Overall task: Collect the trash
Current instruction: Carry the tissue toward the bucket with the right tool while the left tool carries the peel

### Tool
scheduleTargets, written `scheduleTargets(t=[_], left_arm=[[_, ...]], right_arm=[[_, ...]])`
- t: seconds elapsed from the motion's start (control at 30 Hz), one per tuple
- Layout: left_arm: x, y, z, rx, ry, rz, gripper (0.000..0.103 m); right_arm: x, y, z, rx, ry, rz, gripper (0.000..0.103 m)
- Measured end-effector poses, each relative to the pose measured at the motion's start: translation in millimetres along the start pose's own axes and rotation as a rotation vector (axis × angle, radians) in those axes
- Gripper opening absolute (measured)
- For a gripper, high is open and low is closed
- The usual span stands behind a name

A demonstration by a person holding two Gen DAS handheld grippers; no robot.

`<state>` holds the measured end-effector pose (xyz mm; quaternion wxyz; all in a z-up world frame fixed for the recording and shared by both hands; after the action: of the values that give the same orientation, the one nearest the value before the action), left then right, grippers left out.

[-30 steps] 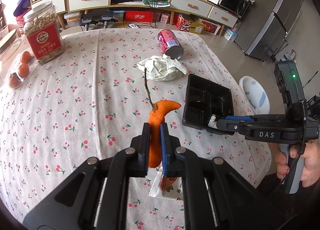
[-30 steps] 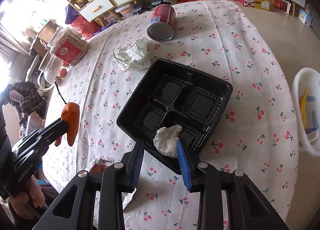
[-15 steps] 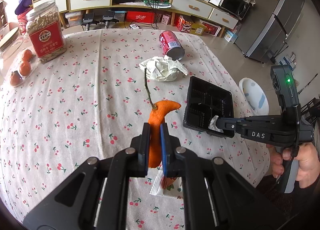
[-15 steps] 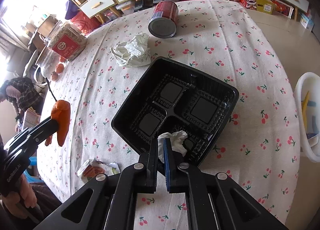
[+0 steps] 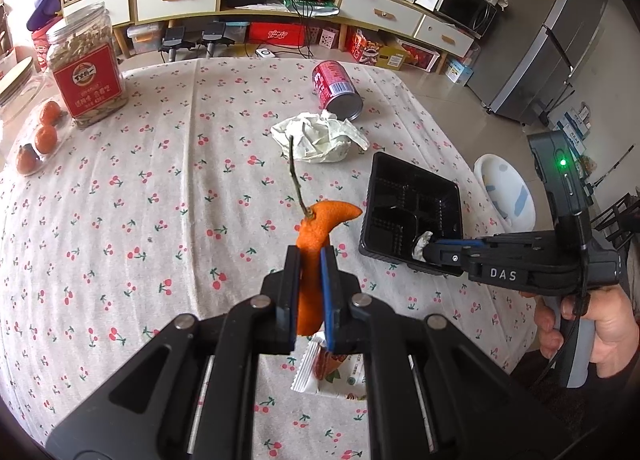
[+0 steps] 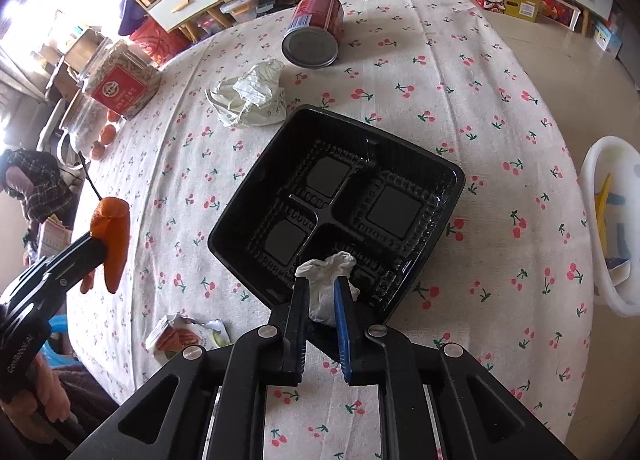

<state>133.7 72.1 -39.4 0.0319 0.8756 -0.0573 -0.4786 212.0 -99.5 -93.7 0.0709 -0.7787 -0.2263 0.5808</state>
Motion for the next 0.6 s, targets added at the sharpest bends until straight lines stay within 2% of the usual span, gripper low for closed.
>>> scheduleTargets(t=[0.1,0.27,0.37,0.4,0.43,0.6], left_arm=[[1,-1,0,-0.001,-0.002,0.001,0.011],[0,-2,0,-0.003,-0.001,0.001,0.011],[-1,-2,0,-0.002,0.002,0.001,0.011],[-2,-2,0,-0.003,0.005,0.001,0.011],[-3,-2,0,-0.003,0.007,0.002,0.011],[-7,-1,0,-0.004,0.019,0.004,0.011]], right_arm=[[7,-1,0,-0.016,-0.015,0.025,0.023],[12,-5,0,-0.039,-0.012,0.047,0.026],[13,-10,0,-0.081,-0.01,0.058,0.018],[13,-13,1,-0.093,-0.011,0.05,0.008],[13,-14,2,-0.099,-0.011,0.057,0.006],[1,-13,2,-0.093,0.018,0.038,0.005]])
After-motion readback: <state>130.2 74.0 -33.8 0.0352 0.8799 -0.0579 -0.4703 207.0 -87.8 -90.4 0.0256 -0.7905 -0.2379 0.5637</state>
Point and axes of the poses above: each gripper's, at about its wrist camera, not at the fingertips, and x roughly the way its jaws point, y to its right, z to its underside, the point moved 3 cm from there along x, roughly the way its jaws point, and after that the axes turned 8 degrees about -z, right-handed, at the moved point
